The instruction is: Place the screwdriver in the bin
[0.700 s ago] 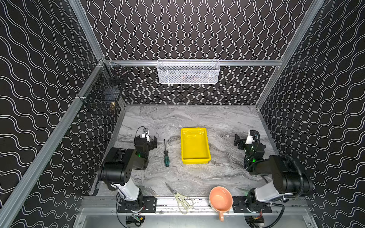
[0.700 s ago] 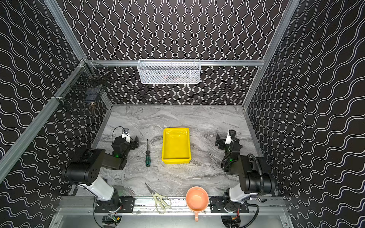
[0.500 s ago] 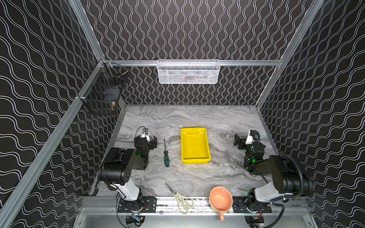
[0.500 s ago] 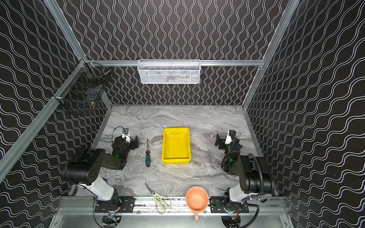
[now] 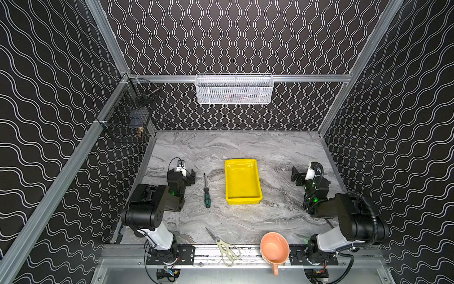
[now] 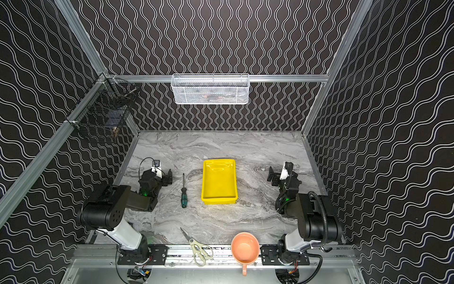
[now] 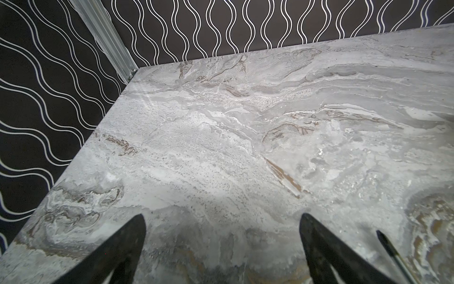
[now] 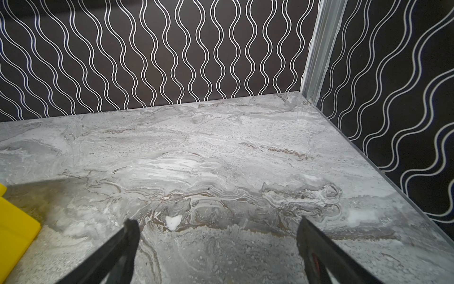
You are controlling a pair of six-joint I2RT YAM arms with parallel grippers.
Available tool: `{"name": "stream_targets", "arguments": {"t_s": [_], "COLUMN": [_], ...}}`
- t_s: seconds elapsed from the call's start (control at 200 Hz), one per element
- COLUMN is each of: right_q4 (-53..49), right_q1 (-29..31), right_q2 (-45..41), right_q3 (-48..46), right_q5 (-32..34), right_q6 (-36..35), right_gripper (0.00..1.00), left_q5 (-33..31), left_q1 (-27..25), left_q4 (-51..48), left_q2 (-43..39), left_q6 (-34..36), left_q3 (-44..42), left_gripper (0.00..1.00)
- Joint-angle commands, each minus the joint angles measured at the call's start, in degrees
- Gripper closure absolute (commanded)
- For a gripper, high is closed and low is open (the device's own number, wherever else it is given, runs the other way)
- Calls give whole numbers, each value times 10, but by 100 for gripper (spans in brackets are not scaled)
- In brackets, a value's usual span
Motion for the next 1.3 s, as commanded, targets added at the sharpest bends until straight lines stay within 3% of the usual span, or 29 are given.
{"name": "stream_targets", "arguments": {"t_s": [0.0, 0.501, 0.566, 0.641, 0.756, 0.841, 1.001, 1.171, 1.291], "right_q4": [4, 9, 3, -56, -267, -317, -498, -654, -722], "right_q1": [1, 0, 0, 0, 0, 0, 4, 22, 34], "right_q2": [1, 0, -9, -42, -120, -166, -205, -193, -179], "right_q3": [5, 1, 2, 19, 92, 117, 222, 313, 349], "right_q5": [2, 4, 4, 11, 10, -17, -61, -127, -162], "right_q6": [4, 5, 5, 8, 35, 74, 143, 132, 115], "right_gripper": [0, 0, 0, 0, 0, 0, 0, 0, 0], "left_q5": [5, -14, -56, -102, -99, -115, -98, -49, 2], "left_q1": [2, 0, -5, -14, -18, -28, -66, -96, -118], "left_q4": [0, -1, -79, -235, -463, -589, -750, -942, -984], "left_q2": [0, -10, -50, -105, -168, -201, -243, -240, -233], "left_q6": [-4, -5, -14, -29, -127, -219, -273, -320, -335], "left_q3": [5, 3, 28, 85, 190, 245, 300, 354, 362], "left_gripper": [1, 1, 1, 1, 1, 1, 1, 1, 1]}}
